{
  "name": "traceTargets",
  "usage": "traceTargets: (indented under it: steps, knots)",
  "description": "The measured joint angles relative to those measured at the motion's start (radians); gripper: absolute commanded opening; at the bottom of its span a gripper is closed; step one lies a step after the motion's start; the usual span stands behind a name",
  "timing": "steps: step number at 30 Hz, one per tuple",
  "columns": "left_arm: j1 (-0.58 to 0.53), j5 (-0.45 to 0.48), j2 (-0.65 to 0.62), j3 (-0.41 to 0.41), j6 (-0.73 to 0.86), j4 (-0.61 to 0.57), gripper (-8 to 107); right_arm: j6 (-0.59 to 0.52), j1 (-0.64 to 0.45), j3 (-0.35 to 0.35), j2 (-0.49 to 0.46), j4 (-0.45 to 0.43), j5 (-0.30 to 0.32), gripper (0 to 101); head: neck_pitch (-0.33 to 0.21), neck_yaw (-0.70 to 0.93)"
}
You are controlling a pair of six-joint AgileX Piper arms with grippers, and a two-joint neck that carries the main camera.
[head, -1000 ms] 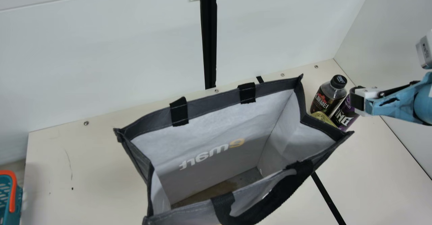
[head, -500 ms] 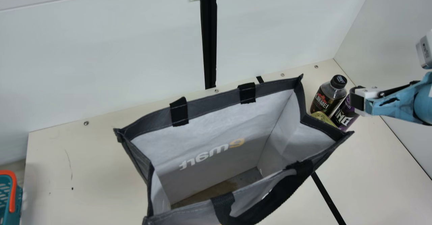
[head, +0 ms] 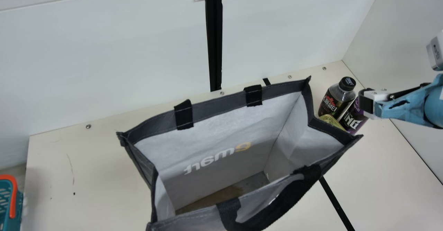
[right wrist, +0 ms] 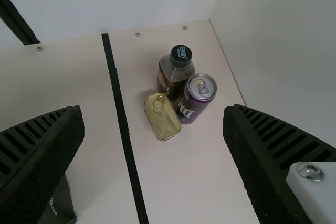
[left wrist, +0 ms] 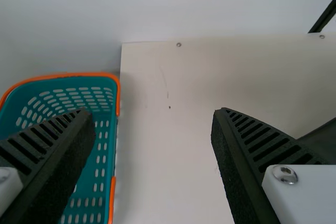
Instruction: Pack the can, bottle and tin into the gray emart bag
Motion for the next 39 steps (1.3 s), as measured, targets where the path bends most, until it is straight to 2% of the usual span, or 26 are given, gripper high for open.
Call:
traceTargets:
  steps: [29,39]
  knots:
    - [-0.315,-0.045,0.258,-0.298,-0.140,0.169,90,0.000,0.000,0.000,0.000,0.000,0.000,91,0.000,-0.002]
    - [-0.428,-0.086,0.326,-0.387,-0.150,0.212,90,0.000,0.000,0.000,0.000,0.000,0.000,91,0.002,-0.002]
